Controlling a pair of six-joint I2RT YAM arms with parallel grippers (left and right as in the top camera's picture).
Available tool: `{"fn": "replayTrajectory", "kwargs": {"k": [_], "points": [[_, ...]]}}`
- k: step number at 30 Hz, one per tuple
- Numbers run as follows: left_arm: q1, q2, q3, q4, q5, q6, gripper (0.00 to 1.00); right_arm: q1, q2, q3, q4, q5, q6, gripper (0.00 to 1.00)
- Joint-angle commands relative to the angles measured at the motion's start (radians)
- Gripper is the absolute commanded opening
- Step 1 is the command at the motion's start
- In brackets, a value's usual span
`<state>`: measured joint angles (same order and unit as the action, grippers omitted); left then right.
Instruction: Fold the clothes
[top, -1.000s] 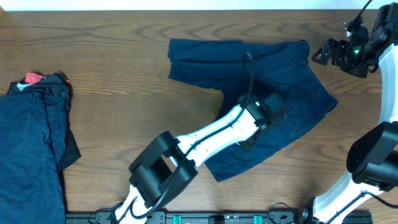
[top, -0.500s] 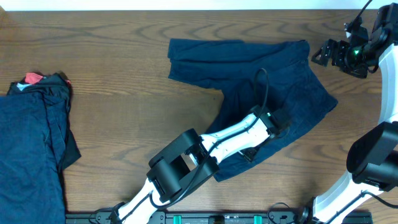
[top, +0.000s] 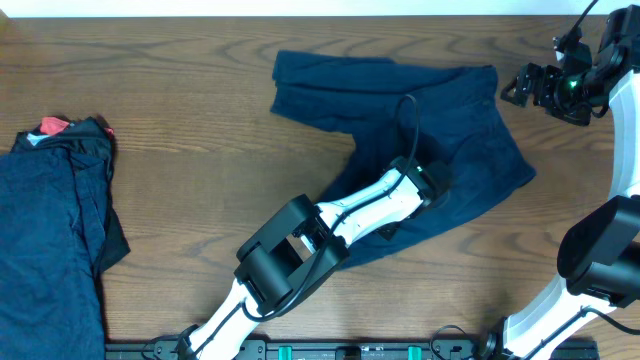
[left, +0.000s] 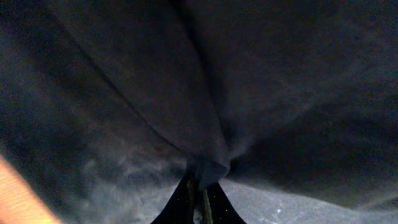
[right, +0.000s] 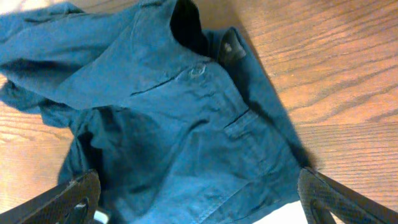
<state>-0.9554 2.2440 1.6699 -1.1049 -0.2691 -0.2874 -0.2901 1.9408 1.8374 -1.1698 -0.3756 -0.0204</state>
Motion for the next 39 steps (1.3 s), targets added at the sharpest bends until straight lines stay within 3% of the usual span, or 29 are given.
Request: {"fn": "replayTrajectory", "kwargs": {"k": [1, 7, 15, 26, 27, 29, 30, 36, 39], "points": [[0.009, -0.053, 0.018, -0.031, -0.194, 0.002, 0.06, 0.01, 0.002, 0.019, -0.002, -0.018, -0.023, 0.99], [0.062, -0.191, 0.018, -0.053, -0.214, 0.002, 0.11, 0.011, 0.002, 0.019, -0.007, -0.018, -0.031, 0.99], [0.23, -0.3, 0.018, -0.023, -0.205, 0.021, 0.07, 0.034, 0.002, 0.019, -0.032, -0.018, -0.034, 0.99], [0.65, -0.296, -0.088, 0.144, 0.116, 0.06, 0.07, 0.073, 0.002, 0.019, -0.063, -0.013, -0.034, 0.99], [0.678, -0.296, -0.109, 0.161, 0.158, 0.08, 0.08, 0.075, 0.002, 0.019, -0.065, -0.013, -0.034, 0.99], [0.725, -0.293, -0.159, 0.192, 0.235, 0.11, 0.46, 0.076, 0.002, 0.019, -0.069, -0.013, -0.034, 0.99], [0.74, -0.291, -0.18, 0.199, 0.256, 0.117, 0.55, 0.076, 0.002, 0.019, -0.07, -0.011, -0.034, 0.99], [0.743, -0.296, -0.215, 0.166, 0.271, 0.126, 0.53, 0.076, 0.002, 0.019, -0.12, 0.039, -0.044, 0.99], [0.733, -0.301, -0.22, 0.118, 0.347, 0.126, 0.53, 0.076, 0.002, 0.009, -0.142, 0.037, -0.049, 0.99]]}}
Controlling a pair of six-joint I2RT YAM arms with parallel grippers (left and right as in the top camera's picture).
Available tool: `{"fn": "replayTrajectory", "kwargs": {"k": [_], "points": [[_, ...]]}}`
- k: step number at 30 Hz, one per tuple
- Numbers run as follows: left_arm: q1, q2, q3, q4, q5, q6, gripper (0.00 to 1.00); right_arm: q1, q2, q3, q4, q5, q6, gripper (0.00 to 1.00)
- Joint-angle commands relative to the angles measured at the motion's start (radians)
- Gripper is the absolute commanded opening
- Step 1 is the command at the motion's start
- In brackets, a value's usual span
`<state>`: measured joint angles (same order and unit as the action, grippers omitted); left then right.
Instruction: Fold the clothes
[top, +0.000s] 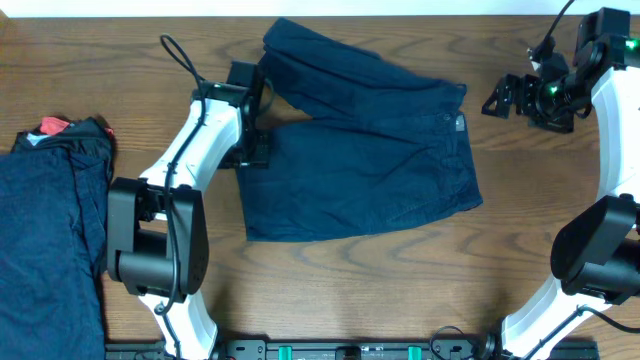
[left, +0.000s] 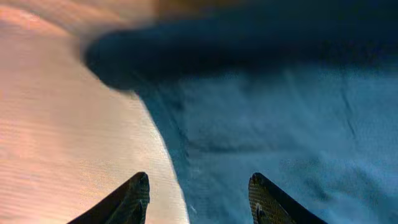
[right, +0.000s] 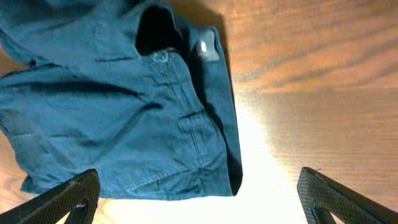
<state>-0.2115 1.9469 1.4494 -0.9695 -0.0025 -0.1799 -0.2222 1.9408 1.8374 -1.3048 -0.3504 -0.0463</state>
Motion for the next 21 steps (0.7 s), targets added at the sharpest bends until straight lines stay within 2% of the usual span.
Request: {"fn": "replayTrajectory", "kwargs": {"k": [1, 4, 8, 14, 21], "points": [[-0.012, -0.007, -0.018, -0.014, 0.111, 0.013, 0.51, 0.008, 0.002, -0.002, -0.004, 0.01, -0.023, 0.99], [-0.023, -0.052, -0.119, 0.053, 0.121, -0.051, 0.44, 0.015, 0.002, -0.047, 0.01, 0.006, -0.021, 0.99], [-0.061, -0.229, -0.341, 0.19, 0.077, -0.118, 0.44, 0.032, -0.006, -0.171, 0.078, -0.007, 0.006, 0.99], [-0.087, -0.479, -0.581, 0.258, 0.062, -0.206, 0.51, 0.071, -0.087, -0.432, 0.319, -0.024, 0.096, 0.99], [-0.087, -0.526, -0.636, 0.262, 0.062, -0.207, 0.58, 0.107, -0.117, -0.584, 0.418, -0.024, 0.124, 0.99]]}}
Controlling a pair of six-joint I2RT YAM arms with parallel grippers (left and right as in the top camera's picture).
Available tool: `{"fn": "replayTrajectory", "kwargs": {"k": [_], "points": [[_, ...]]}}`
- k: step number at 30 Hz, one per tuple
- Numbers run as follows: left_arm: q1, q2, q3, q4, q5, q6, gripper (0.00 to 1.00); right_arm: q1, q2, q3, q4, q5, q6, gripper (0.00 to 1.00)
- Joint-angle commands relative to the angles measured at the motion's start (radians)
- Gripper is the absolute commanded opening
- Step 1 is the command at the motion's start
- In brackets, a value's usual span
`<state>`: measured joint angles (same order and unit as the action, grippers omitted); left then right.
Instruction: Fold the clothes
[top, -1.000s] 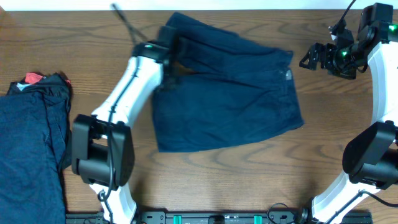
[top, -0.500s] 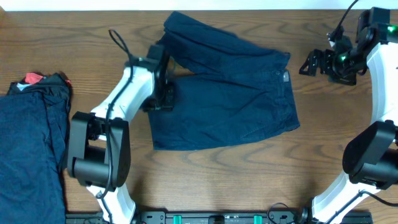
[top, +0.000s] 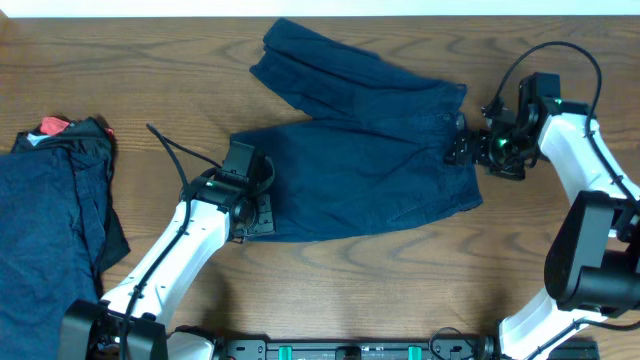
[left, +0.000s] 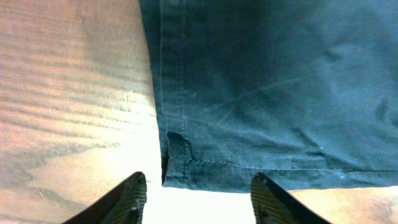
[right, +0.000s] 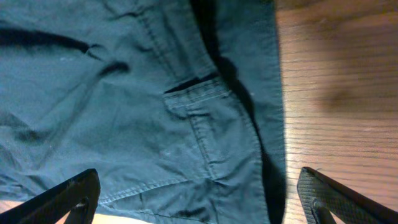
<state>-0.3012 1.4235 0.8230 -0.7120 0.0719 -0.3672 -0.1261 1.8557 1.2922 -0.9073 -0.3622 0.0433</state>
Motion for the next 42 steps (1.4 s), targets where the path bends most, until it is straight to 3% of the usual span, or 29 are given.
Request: {"fn": "replayTrajectory", "kwargs": {"k": [1, 8, 11, 21, 33, 35, 36, 38, 41, 42], "points": [[0.002, -0.002, -0.01, 0.004, -0.012, -0.02, 0.59, 0.011, -0.032, -0.055, 0.03, -0.011, 0.047, 0.99], [0.002, 0.001, -0.078, 0.043, -0.012, -0.02, 0.65, -0.018, -0.032, -0.141, 0.085, 0.106, 0.277, 0.99], [0.002, 0.001, -0.125, 0.076, -0.003, -0.021, 0.66, -0.046, -0.032, -0.158, 0.094, 0.113, 0.309, 0.99], [0.002, 0.001, -0.193, 0.136, -0.001, -0.039, 0.71, -0.043, -0.032, -0.274, 0.178, 0.079, 0.315, 0.99], [0.002, 0.002, -0.218, 0.207, -0.002, -0.051, 0.79, 0.064, -0.032, -0.365, 0.299, 0.006, 0.312, 0.98], [0.002, 0.003, -0.218, 0.221, -0.002, -0.058, 0.79, 0.085, -0.032, -0.365, 0.303, 0.002, 0.312, 0.9], [0.002, 0.003, -0.218, 0.225, -0.002, -0.06, 0.79, 0.098, -0.032, -0.365, 0.304, -0.002, 0.311, 0.8], [0.003, 0.008, -0.218, 0.225, -0.002, -0.085, 0.78, 0.118, -0.032, -0.365, 0.306, -0.006, 0.308, 0.55], [0.002, 0.023, -0.218, 0.227, -0.002, -0.092, 0.78, 0.133, -0.032, -0.365, 0.305, -0.005, 0.308, 0.02], [0.002, 0.032, -0.218, 0.232, -0.002, -0.093, 0.78, 0.134, -0.032, -0.365, 0.305, -0.006, 0.307, 0.01]]}}
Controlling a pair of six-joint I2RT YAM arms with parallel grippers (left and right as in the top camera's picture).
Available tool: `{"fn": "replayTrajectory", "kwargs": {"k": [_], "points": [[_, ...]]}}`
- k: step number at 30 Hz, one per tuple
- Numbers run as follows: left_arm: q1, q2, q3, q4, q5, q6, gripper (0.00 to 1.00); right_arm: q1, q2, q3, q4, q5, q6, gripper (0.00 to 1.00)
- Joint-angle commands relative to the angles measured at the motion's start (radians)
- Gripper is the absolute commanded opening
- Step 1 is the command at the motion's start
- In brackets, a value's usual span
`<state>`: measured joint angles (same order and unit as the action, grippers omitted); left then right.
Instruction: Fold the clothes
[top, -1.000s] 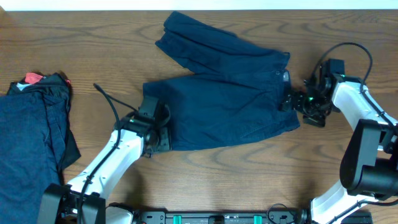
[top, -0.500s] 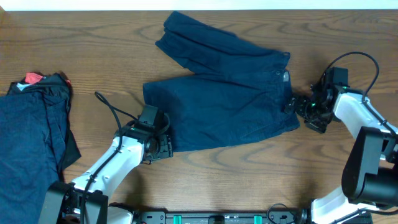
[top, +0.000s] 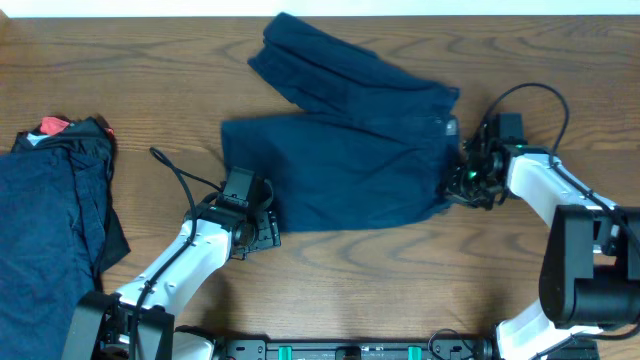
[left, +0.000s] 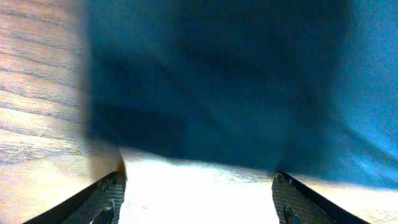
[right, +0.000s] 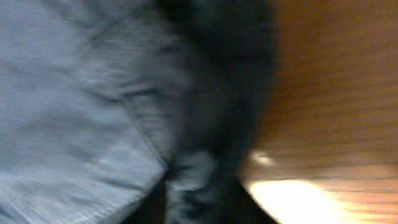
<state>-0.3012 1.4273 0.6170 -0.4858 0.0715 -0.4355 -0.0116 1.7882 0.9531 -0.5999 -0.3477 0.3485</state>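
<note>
Navy shorts (top: 350, 170) lie spread across the middle of the table, waist to the right, with one leg angled toward the far edge. My left gripper (top: 262, 228) stands open at the lower-left hem, its fingers (left: 109, 198) wide apart on bare wood just below the blurred fabric (left: 217, 81). My right gripper (top: 458, 188) sits at the waist's right edge. In the blurred right wrist view the gripper (right: 199, 199) is shut on a bunched fold of the shorts (right: 74, 93).
A pile of dark blue clothes (top: 50, 230) with a bit of red at its top lies at the left edge. Bare wooden table (top: 350, 290) runs along the front below the shorts.
My right gripper was open over the waist; now it is down at the waist's right edge and shut on fabric. The left gripper stays open and has shifted slightly right along the lower hem.
First my left gripper was shut on the crumpled shorts mid-table, the right one open far to the right. Then the shorts lay spread flat with the left gripper open at their upper left. Later both stood open at the lower-left hem and waist; now the right grips.
</note>
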Motion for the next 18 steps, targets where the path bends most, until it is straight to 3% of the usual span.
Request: {"fn": "replayTrajectory", "kwargs": {"k": [1, 4, 8, 9, 11, 12, 18], "points": [[0.002, 0.037, -0.012, 0.01, -0.001, -0.024, 0.75, 0.019, 0.035, -0.026, -0.002, -0.019, 0.002, 0.01], [0.002, 0.072, -0.012, 0.029, -0.001, -0.037, 0.58, 0.018, 0.035, -0.026, -0.001, -0.019, 0.003, 0.01], [0.003, 0.108, -0.012, 0.06, -0.008, -0.061, 0.56, 0.018, 0.035, -0.026, 0.006, -0.019, 0.003, 0.01], [0.003, 0.111, -0.012, 0.076, -0.013, -0.068, 0.57, 0.018, 0.035, -0.026, 0.006, -0.019, 0.003, 0.01], [0.011, 0.109, -0.009, 0.108, -0.013, -0.068, 0.82, 0.015, 0.035, -0.026, 0.007, -0.018, 0.003, 0.01], [0.018, 0.109, -0.006, 0.116, -0.013, -0.068, 0.87, 0.014, 0.035, -0.026, 0.007, -0.017, 0.003, 0.01], [0.112, 0.109, 0.002, 0.127, -0.013, -0.068, 0.86, 0.0, 0.035, -0.026, 0.002, -0.016, 0.002, 0.01]]}}
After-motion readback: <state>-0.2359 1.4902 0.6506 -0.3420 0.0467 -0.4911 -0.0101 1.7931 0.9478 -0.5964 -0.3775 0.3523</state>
